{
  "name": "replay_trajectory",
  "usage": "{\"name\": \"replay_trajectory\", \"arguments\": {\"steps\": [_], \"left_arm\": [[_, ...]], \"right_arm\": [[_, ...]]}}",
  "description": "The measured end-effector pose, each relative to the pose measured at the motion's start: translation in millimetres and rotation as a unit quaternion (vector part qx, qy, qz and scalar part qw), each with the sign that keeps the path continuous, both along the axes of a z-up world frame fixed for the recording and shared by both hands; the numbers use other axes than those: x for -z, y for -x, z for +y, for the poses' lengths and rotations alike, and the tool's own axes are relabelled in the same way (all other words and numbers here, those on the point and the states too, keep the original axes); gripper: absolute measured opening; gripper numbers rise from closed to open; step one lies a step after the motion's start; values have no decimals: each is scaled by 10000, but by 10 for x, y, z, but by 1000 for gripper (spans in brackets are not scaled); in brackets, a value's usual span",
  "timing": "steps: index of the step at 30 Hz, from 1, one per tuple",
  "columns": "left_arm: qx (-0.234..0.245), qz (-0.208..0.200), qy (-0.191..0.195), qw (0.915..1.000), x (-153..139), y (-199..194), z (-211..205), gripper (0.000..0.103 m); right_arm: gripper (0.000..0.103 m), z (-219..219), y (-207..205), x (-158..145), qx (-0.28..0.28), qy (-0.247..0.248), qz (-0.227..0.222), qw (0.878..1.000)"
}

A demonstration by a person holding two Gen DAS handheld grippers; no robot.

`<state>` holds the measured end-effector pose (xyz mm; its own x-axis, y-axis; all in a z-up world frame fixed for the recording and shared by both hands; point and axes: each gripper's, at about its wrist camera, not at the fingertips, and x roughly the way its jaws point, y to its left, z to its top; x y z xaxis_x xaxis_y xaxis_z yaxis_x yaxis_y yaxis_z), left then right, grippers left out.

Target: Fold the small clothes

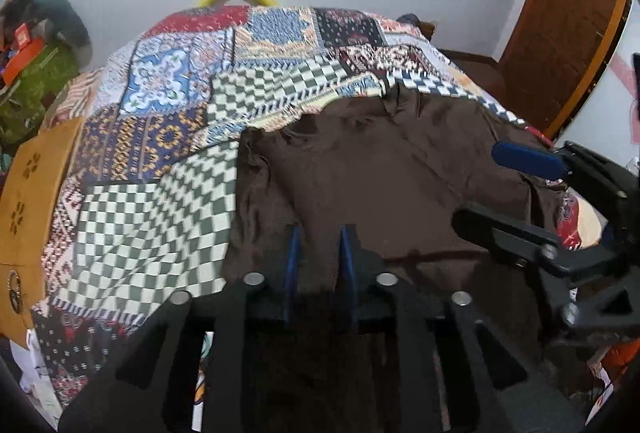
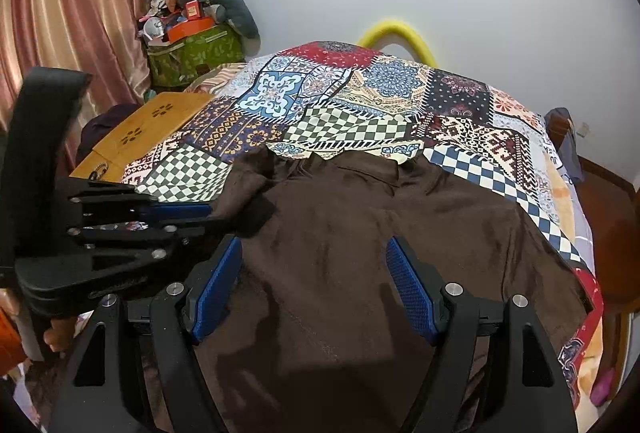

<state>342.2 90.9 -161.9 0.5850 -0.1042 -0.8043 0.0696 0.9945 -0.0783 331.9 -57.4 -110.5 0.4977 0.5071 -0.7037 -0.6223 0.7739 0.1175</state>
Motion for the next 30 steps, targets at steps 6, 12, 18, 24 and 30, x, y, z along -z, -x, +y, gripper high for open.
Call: {"name": "replay_trajectory", "arguments": {"steps": [6, 12, 18, 24, 30], "left_arm": [[-473, -314, -35, 9984, -228, 210, 332, 47], [-866, -20, -206, 9960, -36, 266, 653, 47], [-794, 356, -105, 9961, 315, 251, 672, 48], [-753, 431, -259, 9959, 482, 199, 574, 55], [-892, 512, -163, 9946, 516, 192, 623, 55]], "right_arm": [[72, 132, 35, -28, -139, -64, 52, 9999], [72, 367, -60, 136, -203, 92, 222, 9995], [55, 520, -260, 483, -148, 395, 698, 9967], [10, 554, -228, 532, -98, 773, 427, 9960], [9, 461, -249, 477, -103, 731, 438, 9963]]}}
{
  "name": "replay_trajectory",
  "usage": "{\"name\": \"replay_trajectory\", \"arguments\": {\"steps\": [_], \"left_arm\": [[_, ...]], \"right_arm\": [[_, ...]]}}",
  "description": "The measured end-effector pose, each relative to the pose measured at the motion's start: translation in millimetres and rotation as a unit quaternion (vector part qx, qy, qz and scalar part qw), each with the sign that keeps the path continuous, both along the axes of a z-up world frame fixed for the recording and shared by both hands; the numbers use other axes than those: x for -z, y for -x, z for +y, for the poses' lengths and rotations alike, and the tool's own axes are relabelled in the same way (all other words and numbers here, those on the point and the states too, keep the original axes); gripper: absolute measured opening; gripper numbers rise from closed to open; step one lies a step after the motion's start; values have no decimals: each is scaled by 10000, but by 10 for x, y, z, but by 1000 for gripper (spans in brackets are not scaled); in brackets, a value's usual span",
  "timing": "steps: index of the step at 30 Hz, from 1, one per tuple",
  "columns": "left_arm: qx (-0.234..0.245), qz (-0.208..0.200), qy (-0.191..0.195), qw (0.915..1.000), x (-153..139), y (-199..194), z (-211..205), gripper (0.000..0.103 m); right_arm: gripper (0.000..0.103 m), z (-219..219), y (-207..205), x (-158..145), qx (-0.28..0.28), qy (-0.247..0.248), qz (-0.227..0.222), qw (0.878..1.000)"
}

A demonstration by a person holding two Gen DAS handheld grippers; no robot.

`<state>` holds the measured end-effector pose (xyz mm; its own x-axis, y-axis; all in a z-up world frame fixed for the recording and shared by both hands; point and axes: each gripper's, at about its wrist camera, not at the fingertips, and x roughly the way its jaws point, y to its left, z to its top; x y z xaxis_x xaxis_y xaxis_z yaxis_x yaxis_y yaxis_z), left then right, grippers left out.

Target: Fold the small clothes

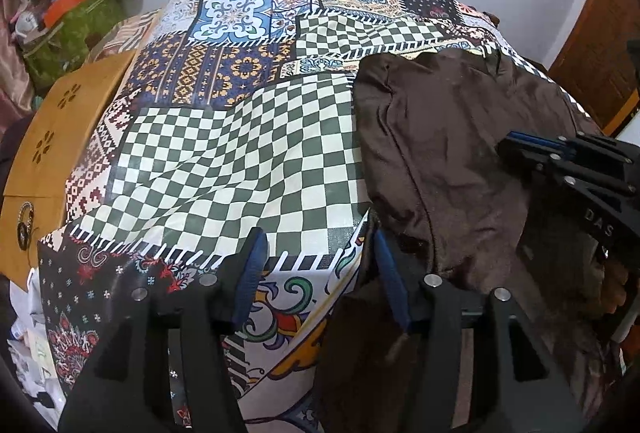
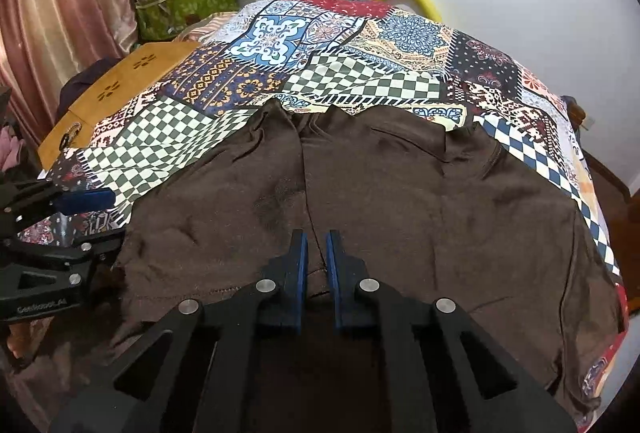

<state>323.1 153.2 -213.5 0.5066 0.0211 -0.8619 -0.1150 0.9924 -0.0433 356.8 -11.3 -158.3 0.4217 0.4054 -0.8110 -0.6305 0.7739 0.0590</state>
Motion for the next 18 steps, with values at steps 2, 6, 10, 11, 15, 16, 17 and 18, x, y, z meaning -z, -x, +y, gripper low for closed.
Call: {"name": "replay_trajectory", "arguments": {"steps": [2, 6, 10, 11, 15, 16, 17, 18], "left_arm": [[-35, -89, -71, 9999, -88, 42, -18, 55], [-16, -322, -220, 9992, -334, 126, -104, 55], [53, -599, -300, 9977, -621, 217, -243, 55], [75, -648, -312, 9974, -678, 230, -275, 56], [134, -840, -342, 9958, -880, 259, -439, 61], [148, -877, -342, 9954, -915, 257, -481, 63], [165, -903, -346, 9952, -945, 248, -520, 64], [180, -920, -346, 9950, -964, 234, -559, 66]], "right_arm": [[9, -60, 40, -61, 36, -101, -15, 9999], [36, -201, 131, -267, 145, -222, -144, 9995], [52, -396, 258, -515, 300, -399, -493, 9975], [52, -454, 279, -569, 334, -440, -531, 9971], [52, -765, 326, -762, 535, -649, -600, 9947], [52, -835, 334, -792, 584, -671, -620, 9941], [52, -949, 338, -828, 666, -693, -646, 9933], [52, -1017, 332, -845, 719, -699, -657, 9928]]}}
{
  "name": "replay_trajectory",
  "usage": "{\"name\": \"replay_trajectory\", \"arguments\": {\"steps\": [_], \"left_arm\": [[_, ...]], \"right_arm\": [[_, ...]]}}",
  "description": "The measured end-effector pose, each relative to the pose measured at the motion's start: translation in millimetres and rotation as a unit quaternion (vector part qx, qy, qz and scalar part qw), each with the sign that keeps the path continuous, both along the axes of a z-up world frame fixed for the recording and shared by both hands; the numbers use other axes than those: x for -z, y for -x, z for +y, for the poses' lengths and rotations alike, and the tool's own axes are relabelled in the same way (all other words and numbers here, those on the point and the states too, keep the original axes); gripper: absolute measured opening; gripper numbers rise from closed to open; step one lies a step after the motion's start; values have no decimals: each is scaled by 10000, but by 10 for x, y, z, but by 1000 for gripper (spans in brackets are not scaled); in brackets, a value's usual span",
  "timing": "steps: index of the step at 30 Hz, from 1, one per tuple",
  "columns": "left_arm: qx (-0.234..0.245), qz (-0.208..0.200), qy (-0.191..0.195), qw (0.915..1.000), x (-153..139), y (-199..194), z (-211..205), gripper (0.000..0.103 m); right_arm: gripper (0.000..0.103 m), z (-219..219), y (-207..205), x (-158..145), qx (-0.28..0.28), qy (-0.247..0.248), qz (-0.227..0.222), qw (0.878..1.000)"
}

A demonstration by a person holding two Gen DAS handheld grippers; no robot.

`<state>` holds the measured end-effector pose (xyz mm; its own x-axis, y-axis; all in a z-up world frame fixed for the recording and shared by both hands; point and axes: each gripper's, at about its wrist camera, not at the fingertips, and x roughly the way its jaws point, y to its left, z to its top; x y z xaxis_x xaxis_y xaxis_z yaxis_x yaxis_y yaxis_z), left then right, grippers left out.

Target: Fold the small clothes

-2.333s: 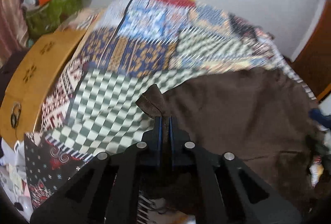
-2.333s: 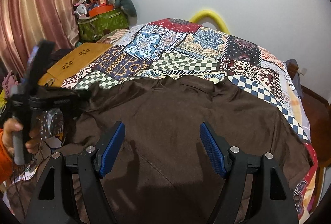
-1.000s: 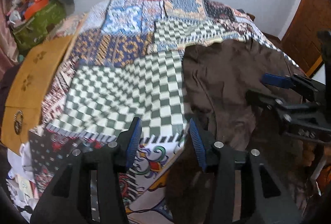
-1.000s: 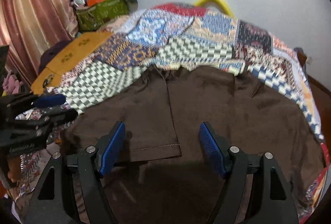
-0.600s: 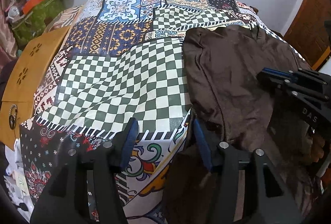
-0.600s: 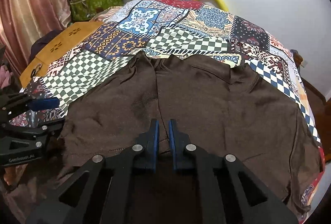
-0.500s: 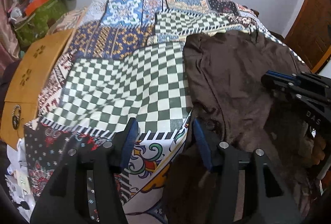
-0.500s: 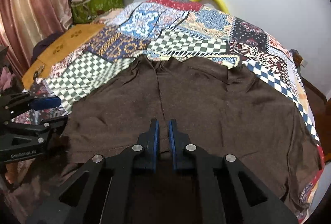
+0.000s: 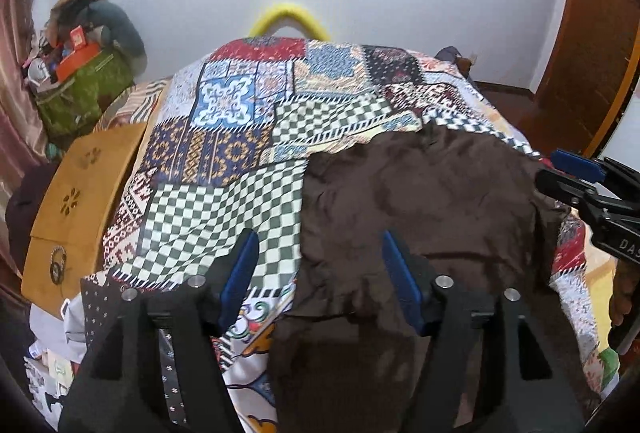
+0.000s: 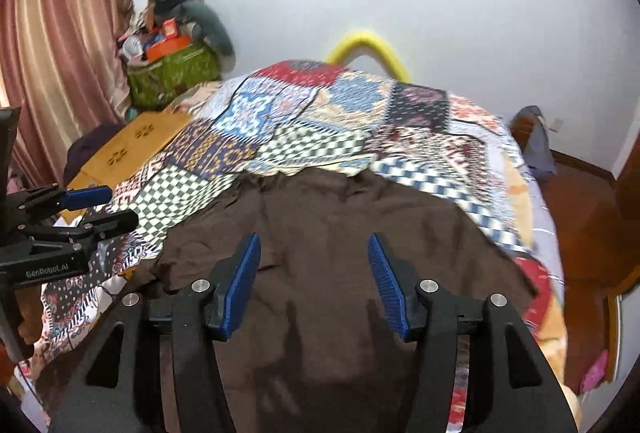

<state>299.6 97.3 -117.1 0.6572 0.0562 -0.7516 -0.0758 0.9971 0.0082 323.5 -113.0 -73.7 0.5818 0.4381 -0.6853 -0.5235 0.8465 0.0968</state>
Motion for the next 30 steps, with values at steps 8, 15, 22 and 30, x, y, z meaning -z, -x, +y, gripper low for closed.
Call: {"name": "replay_trajectory", "arguments": {"steps": [8, 15, 22, 30], "left_arm": [[116, 226, 256, 9994, 121, -280, -251, 70], [156, 578, 259, 9979, 488, -562, -334, 69], [130, 776, 231, 9966, 751, -733, -306, 69], [228, 714, 61, 9972, 818, -756, -353, 69]], "right_arm": [[52, -781, -149, 139, 736, 71, 144, 9972], [52, -1331, -455, 490, 1367, 9, 614, 9887], [52, -1399, -642, 732, 1435, 54, 747, 9868], [25, -1467, -724, 850, 1615, -10, 789, 9837]]}}
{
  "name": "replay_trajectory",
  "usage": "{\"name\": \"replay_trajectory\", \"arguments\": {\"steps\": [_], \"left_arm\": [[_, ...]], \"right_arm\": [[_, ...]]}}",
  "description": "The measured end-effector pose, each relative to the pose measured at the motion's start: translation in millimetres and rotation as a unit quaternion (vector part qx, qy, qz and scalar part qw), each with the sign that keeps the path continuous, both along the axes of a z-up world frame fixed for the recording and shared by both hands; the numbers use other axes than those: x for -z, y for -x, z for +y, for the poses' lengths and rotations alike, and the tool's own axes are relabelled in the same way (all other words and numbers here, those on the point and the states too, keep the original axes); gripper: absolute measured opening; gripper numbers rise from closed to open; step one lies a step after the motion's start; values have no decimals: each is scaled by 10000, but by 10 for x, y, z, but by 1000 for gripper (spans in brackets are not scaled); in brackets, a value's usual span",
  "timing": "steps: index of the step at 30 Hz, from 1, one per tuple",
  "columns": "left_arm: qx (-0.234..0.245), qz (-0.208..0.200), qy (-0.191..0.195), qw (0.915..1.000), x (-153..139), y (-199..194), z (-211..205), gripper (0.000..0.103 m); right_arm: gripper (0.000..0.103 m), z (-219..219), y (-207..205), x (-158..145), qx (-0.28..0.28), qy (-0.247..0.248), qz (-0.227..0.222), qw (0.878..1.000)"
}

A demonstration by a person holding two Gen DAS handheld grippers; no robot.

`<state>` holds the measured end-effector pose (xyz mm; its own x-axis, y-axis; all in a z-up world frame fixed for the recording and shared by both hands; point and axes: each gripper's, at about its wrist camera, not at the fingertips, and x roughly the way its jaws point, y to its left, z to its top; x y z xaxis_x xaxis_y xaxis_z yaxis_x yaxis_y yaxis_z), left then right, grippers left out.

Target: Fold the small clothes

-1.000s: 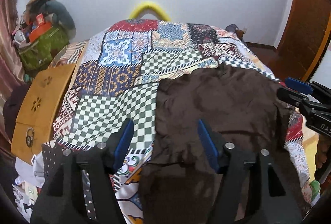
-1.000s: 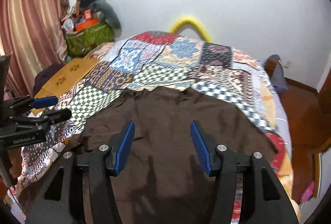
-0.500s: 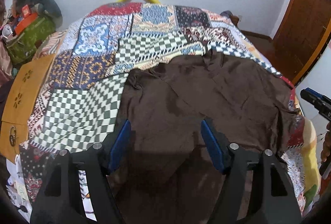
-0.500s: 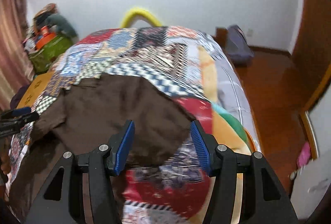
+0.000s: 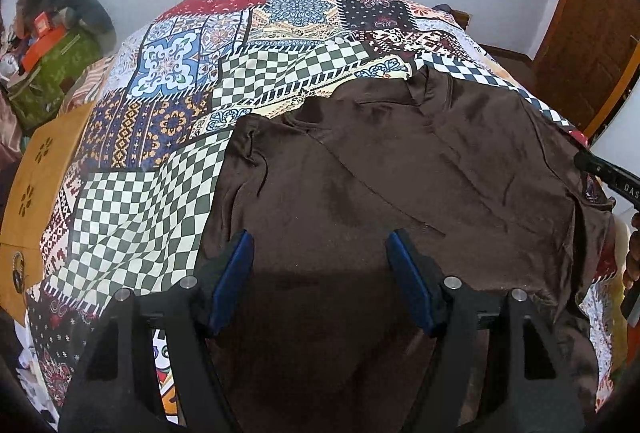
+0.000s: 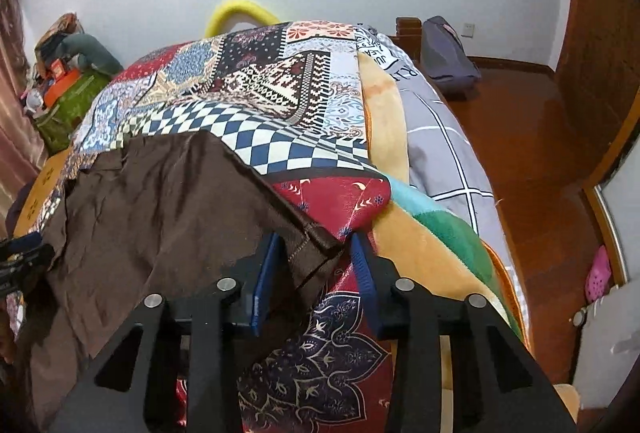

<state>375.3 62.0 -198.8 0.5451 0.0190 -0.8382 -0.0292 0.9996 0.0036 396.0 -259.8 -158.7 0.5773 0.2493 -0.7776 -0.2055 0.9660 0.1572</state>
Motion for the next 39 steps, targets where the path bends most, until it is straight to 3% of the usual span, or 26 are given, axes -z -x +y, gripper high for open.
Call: {"name": "replay_trajectory", "arguments": {"steps": [3, 6, 17, 25, 31, 39], "left_arm": [[14, -26, -1, 10000, -28, 14, -13, 69], [-20, -108, 44, 9999, -100, 50, -1, 69], [-22, -385, -46, 9992, -324, 205, 71, 70], [-111, -460, 24, 9989, -369, 224, 198, 69], [-207, -419, 10, 9989, -271, 185, 314, 69], [-319, -300, 50, 9990, -150, 130, 459, 69]], "right_arm": [[13, -57, 30, -66, 38, -83, -18, 10000], [9, -73, 41, -160, 14, -219, -15, 9998], [5, 168, 138, -501, -276, -243, -285, 9989], [5, 733, 75, -733, -823, -599, -439, 9938], [5, 1321, -102, -526, -1277, -559, -222, 9900], [5, 1669, -128, -59, -1606, -274, 312, 9861]]}}
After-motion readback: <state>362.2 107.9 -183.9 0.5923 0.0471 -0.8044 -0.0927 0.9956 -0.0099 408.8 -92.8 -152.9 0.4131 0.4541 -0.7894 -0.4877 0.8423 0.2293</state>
